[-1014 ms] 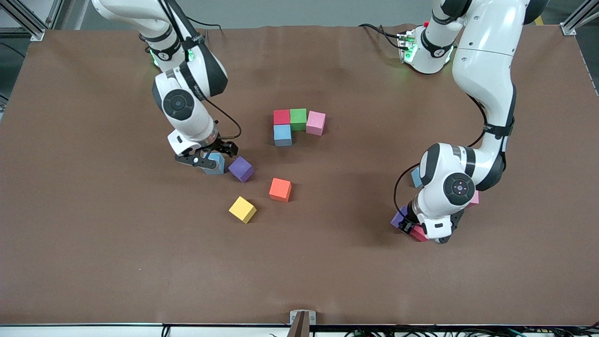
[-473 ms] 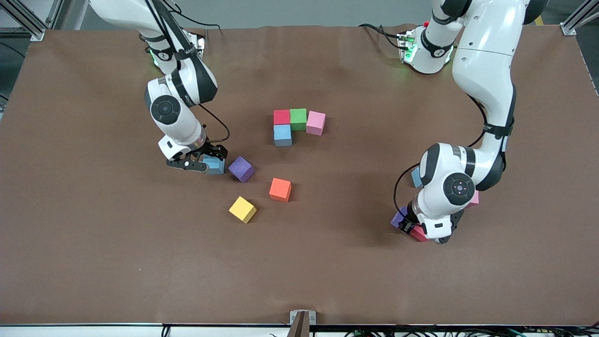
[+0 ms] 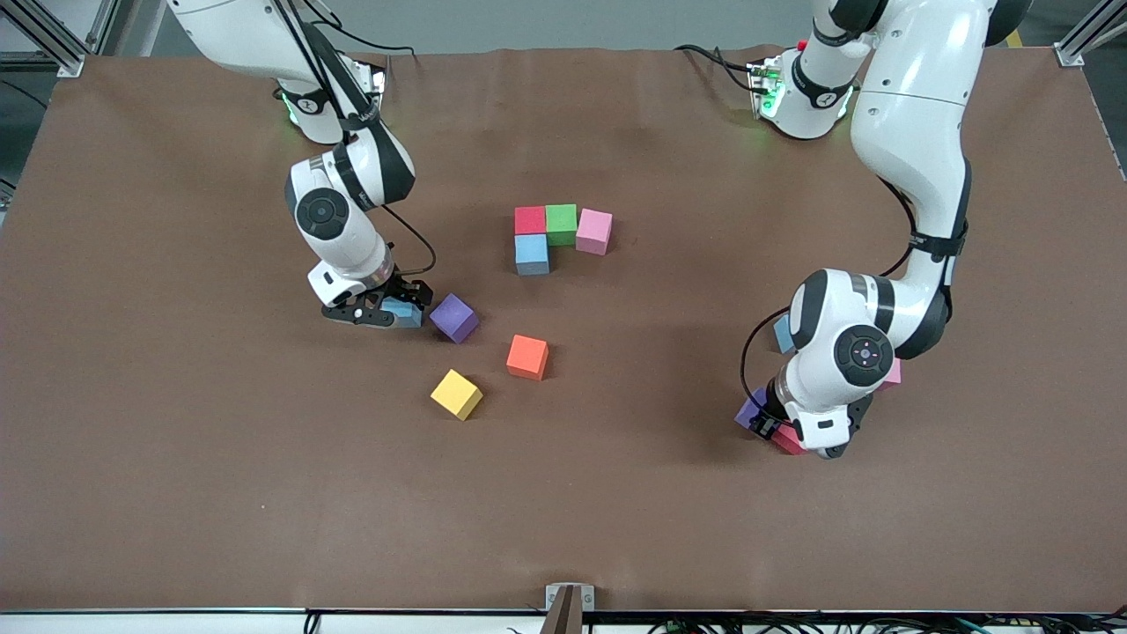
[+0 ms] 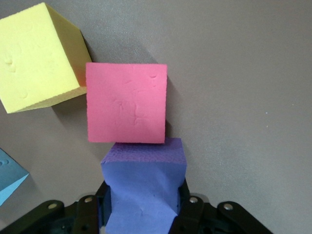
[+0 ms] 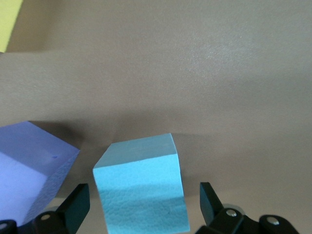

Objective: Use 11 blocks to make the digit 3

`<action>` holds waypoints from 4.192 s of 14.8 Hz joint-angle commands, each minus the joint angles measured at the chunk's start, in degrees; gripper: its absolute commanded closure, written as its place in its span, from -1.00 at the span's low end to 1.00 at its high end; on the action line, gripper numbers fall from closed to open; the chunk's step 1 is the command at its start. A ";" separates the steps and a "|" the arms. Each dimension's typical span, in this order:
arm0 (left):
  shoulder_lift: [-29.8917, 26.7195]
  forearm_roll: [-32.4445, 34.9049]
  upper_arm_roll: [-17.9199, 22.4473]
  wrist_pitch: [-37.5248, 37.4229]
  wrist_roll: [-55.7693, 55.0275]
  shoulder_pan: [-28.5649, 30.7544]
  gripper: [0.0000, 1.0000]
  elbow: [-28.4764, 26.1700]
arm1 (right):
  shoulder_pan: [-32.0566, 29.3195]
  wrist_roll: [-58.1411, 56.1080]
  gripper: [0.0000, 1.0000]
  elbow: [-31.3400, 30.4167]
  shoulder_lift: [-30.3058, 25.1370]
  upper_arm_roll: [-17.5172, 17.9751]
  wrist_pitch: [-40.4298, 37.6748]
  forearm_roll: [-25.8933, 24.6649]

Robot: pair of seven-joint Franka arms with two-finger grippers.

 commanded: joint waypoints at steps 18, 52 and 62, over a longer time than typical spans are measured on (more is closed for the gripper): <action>-0.45 0.75 0.23 -0.69 -0.87 -0.32 0.15 -0.09 | 7.90 0.96 0.98 13.75 -4.20 3.01 -17.70 7.45; -4.93 0.66 -0.21 -8.87 -13.27 -5.16 0.15 -0.70 | 20.39 12.74 0.91 23.09 13.30 2.22 -9.26 4.11; -6.78 0.66 -0.56 -9.83 -13.71 -5.95 0.15 -0.79 | 20.39 13.27 0.91 23.00 13.56 2.13 -9.17 4.11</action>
